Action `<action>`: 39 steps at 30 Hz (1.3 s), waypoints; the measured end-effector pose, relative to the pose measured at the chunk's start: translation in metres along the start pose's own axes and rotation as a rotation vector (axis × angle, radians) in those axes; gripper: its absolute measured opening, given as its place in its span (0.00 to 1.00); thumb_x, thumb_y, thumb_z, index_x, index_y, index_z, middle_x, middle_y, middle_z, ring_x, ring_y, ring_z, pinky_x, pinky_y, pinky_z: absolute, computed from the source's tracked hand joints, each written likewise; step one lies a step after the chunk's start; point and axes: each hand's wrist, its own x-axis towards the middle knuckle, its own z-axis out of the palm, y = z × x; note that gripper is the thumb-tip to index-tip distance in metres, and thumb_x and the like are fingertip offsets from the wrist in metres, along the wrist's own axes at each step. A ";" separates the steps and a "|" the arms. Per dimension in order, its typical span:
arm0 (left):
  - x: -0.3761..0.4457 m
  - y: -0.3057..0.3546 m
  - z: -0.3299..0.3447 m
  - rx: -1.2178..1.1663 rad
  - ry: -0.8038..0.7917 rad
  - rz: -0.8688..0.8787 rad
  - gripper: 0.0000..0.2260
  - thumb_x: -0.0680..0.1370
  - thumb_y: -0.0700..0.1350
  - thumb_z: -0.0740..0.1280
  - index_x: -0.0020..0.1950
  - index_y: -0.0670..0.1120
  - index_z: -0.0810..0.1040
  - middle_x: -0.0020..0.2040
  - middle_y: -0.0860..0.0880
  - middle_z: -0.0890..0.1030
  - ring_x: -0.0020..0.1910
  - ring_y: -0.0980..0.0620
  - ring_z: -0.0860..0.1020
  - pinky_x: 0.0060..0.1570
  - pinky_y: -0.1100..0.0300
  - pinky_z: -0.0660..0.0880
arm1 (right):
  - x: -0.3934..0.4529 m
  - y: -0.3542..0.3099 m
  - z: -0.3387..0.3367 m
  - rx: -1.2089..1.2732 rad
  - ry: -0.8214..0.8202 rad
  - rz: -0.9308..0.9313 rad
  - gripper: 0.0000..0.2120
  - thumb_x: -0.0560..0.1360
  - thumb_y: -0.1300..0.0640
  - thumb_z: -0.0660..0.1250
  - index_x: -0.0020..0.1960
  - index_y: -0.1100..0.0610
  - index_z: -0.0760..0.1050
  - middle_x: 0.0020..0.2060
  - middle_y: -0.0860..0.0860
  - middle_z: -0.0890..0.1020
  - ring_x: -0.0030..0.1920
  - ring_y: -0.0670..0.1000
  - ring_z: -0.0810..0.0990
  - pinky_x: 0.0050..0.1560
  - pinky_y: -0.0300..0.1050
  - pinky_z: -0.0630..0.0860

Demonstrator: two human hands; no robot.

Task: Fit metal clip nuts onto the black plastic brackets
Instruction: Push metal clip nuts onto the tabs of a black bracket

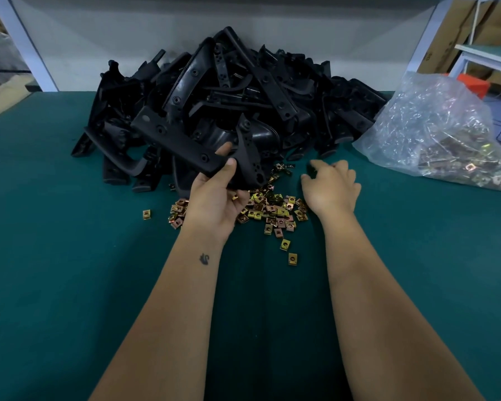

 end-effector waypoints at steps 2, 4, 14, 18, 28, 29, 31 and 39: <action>0.000 0.001 0.000 -0.005 -0.006 -0.001 0.11 0.81 0.40 0.66 0.57 0.53 0.83 0.47 0.49 0.86 0.32 0.56 0.76 0.28 0.66 0.71 | -0.001 0.002 -0.001 0.091 0.058 -0.022 0.14 0.80 0.53 0.62 0.64 0.48 0.77 0.62 0.55 0.74 0.64 0.59 0.68 0.63 0.52 0.63; 0.000 0.001 0.000 -0.012 -0.016 -0.003 0.11 0.82 0.40 0.65 0.57 0.53 0.83 0.47 0.49 0.86 0.32 0.57 0.79 0.28 0.66 0.71 | -0.002 0.004 -0.001 0.144 0.084 -0.033 0.11 0.79 0.57 0.63 0.59 0.50 0.80 0.59 0.54 0.78 0.62 0.59 0.70 0.62 0.52 0.66; -0.002 0.002 0.003 -0.006 -0.003 -0.009 0.10 0.81 0.39 0.65 0.56 0.51 0.82 0.50 0.49 0.85 0.37 0.55 0.80 0.27 0.65 0.69 | -0.016 -0.010 0.003 0.220 0.026 -0.144 0.13 0.78 0.63 0.64 0.57 0.52 0.81 0.54 0.53 0.82 0.59 0.58 0.73 0.58 0.53 0.73; -0.001 0.001 0.004 0.000 0.000 -0.005 0.10 0.81 0.39 0.65 0.55 0.52 0.82 0.51 0.49 0.85 0.36 0.56 0.80 0.27 0.65 0.68 | -0.022 -0.019 0.006 0.472 -0.048 -0.170 0.09 0.75 0.64 0.69 0.52 0.52 0.80 0.40 0.43 0.78 0.44 0.46 0.77 0.48 0.42 0.77; 0.001 0.003 0.003 -0.017 0.043 0.033 0.10 0.81 0.39 0.64 0.57 0.50 0.81 0.52 0.46 0.84 0.34 0.56 0.80 0.26 0.65 0.68 | -0.040 -0.043 0.005 0.963 -0.027 -0.161 0.08 0.74 0.60 0.73 0.46 0.47 0.81 0.41 0.42 0.83 0.43 0.36 0.81 0.45 0.27 0.75; 0.001 0.004 0.003 -0.016 0.053 0.039 0.10 0.81 0.39 0.64 0.58 0.50 0.81 0.52 0.46 0.84 0.34 0.56 0.80 0.26 0.65 0.68 | -0.041 -0.043 0.005 0.946 -0.030 -0.175 0.08 0.74 0.60 0.72 0.46 0.47 0.80 0.41 0.42 0.83 0.43 0.35 0.80 0.44 0.26 0.74; 0.002 0.004 0.002 -0.008 0.066 0.054 0.09 0.80 0.38 0.66 0.57 0.49 0.80 0.51 0.47 0.84 0.35 0.56 0.80 0.26 0.65 0.69 | -0.042 -0.044 0.004 0.945 -0.030 -0.180 0.07 0.75 0.60 0.72 0.47 0.48 0.81 0.40 0.42 0.83 0.43 0.35 0.80 0.43 0.26 0.73; -0.001 0.000 0.003 0.089 0.069 0.114 0.15 0.74 0.32 0.72 0.53 0.49 0.76 0.43 0.54 0.85 0.40 0.61 0.83 0.38 0.68 0.77 | -0.046 -0.047 -0.004 1.064 -0.046 -0.178 0.05 0.74 0.60 0.72 0.45 0.50 0.81 0.41 0.47 0.85 0.45 0.42 0.83 0.48 0.36 0.78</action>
